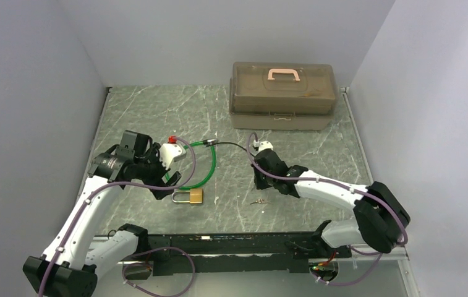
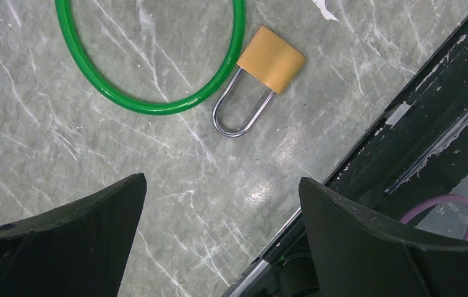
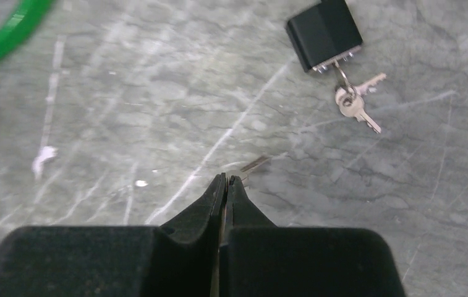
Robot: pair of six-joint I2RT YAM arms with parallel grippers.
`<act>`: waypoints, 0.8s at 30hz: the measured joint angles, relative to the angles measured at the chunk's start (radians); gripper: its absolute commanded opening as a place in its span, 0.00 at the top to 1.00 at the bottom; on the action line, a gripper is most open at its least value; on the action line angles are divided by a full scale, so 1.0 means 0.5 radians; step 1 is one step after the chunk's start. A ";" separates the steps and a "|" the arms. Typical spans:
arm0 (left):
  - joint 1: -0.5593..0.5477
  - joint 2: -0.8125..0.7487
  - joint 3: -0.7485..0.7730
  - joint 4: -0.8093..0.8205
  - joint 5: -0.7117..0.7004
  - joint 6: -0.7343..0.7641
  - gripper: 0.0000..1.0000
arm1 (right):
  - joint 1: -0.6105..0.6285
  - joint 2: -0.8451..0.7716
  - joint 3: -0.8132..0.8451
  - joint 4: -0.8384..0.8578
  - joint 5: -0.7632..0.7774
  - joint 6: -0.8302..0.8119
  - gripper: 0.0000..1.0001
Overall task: Unlock with the key
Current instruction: Pick up the key from the center of the board.
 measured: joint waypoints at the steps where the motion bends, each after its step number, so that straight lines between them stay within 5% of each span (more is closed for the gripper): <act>1: 0.000 0.014 0.010 -0.005 0.002 0.002 0.01 | 0.000 -0.043 0.007 0.000 -0.029 -0.017 1.00; 11: 0.002 0.093 0.105 -0.033 0.152 0.001 0.01 | 0.049 -0.333 0.211 -0.009 -0.375 -0.074 1.00; 24: 0.004 -0.086 0.018 0.260 0.988 0.026 0.01 | 0.271 -0.333 0.925 0.030 -1.092 -0.074 1.00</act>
